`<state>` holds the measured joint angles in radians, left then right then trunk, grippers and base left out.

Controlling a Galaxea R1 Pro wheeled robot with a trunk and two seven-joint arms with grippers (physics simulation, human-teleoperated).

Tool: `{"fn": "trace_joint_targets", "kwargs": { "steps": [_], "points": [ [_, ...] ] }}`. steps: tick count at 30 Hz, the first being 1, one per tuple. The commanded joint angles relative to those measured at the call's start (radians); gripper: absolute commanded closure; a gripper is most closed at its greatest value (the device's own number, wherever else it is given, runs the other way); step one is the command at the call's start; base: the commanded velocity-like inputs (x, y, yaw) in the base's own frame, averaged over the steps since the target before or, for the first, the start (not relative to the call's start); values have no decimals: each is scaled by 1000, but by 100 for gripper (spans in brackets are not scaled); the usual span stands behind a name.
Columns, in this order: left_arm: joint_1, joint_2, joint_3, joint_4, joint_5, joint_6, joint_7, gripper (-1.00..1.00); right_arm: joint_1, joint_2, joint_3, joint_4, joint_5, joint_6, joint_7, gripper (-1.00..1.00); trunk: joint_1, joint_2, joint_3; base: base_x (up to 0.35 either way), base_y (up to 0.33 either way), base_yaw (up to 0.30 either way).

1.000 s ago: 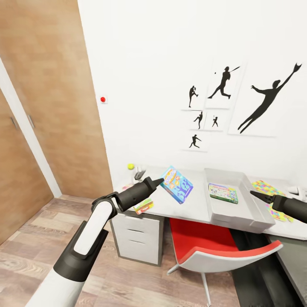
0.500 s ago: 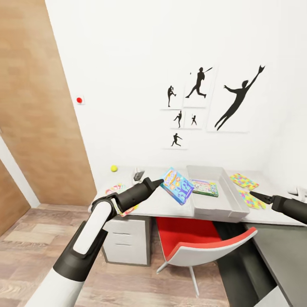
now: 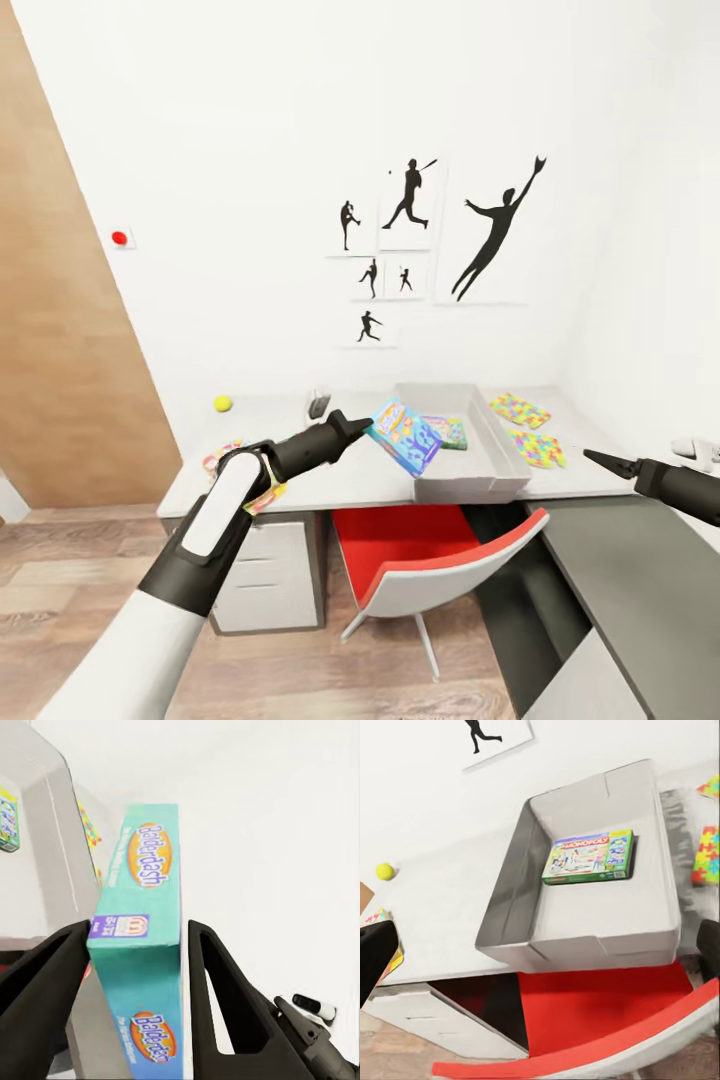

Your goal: Put all the toys in the child's room - the three board games (two on the bed and one on the table), the two jigsaw puzzles on the table, and the tennis ball on the table - inside the toy box on the table in the child's room.

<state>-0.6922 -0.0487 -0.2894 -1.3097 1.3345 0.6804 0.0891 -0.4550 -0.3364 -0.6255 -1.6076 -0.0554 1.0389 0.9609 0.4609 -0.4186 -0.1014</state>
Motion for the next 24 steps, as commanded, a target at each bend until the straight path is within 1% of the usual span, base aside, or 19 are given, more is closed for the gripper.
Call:
{"fn": "trace_joint_targets", "kwargs": {
  "steps": [1,2,3,6,7,10,11,14,15,18,21,24],
  "points": [
    [-23,0,15,32,22,26,-6,100,-1,1,3,0,-5,8,-1,-100,1,-2,-2,0,0,-282],
    [-44,0,30,62,28,51,-23,100,-1,2,8,0,-5,8,0,-100,1,-2,-2,0,0,-282],
    [-44,0,30,62,28,51,-23,100,-1,2,8,0,-5,8,0,-100,1,-2,-2,0,0,-282],
    [-106,0,67,136,39,120,-67,100,0,3,17,0,-6,8,0,-100,1,-2,-2,0,0,-282],
    [-106,0,67,136,39,120,-67,100,0,3,17,0,-6,8,0,-100,1,-2,-2,0,0,-282],
    [-171,0,88,203,45,170,-91,100,0,4,22,0,-6,8,1,-100,1,-2,-2,0,0,-282],
    [-171,0,88,203,45,170,-91,100,0,4,22,0,-6,8,1,-100,1,-2,-2,0,0,-282],
    [-233,2,99,278,49,206,-103,100,1,5,25,0,-6,8,1,-100,1,-2,-2,0,0,-282],
    [-233,2,99,278,49,206,-103,100,1,5,25,0,-6,8,1,-100,1,-2,-2,0,0,-282],
    [-274,7,106,333,47,229,-109,100,1,5,26,-1,-6,8,1,-100,1,-2,-2,0,0,-276],
    [-293,17,108,362,44,241,-108,100,2,6,27,-1,-6,8,1,-100,1,-2,-2,0,0,-187],
    [-300,21,109,375,42,245,-107,100,4,6,28,-1,-6,8,0,-100,1,-2,-2,0,0,-110]
  ]
}}
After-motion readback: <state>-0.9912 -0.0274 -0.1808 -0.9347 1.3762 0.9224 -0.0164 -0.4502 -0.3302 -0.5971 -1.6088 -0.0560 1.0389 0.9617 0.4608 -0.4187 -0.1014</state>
